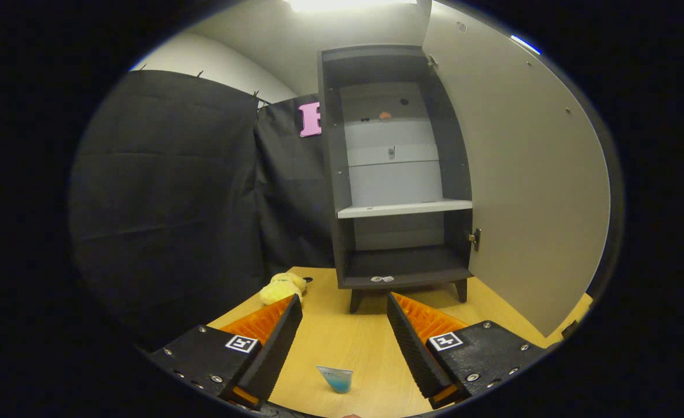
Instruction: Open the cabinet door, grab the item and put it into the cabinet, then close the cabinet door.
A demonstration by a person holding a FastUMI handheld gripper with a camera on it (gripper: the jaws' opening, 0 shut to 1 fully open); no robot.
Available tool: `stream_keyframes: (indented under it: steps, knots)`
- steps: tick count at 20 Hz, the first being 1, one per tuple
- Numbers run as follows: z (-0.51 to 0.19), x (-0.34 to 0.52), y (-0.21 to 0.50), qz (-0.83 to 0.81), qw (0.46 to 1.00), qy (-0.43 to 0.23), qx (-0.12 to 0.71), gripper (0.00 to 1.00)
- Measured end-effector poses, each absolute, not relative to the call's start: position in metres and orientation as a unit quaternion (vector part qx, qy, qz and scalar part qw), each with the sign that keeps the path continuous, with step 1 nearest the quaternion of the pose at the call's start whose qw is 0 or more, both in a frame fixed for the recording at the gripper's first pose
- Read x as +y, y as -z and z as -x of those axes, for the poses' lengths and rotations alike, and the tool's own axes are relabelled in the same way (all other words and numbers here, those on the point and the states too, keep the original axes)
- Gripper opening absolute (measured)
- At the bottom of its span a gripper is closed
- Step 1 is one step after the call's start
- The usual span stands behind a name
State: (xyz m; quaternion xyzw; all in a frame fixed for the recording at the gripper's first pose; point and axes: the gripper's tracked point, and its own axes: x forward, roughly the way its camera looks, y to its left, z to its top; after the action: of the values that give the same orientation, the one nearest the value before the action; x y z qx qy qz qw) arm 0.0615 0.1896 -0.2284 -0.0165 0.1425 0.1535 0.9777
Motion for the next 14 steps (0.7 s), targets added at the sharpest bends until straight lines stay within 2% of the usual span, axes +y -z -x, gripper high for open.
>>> stream_keyframes:
  steps: [7,14]
  knots:
    - [-0.056,0.204,0.321,0.046,0.963,-0.153,0.218,0.91]
    - [-0.053,0.202,0.373,0.049,0.95,-0.135,0.279,0.91]
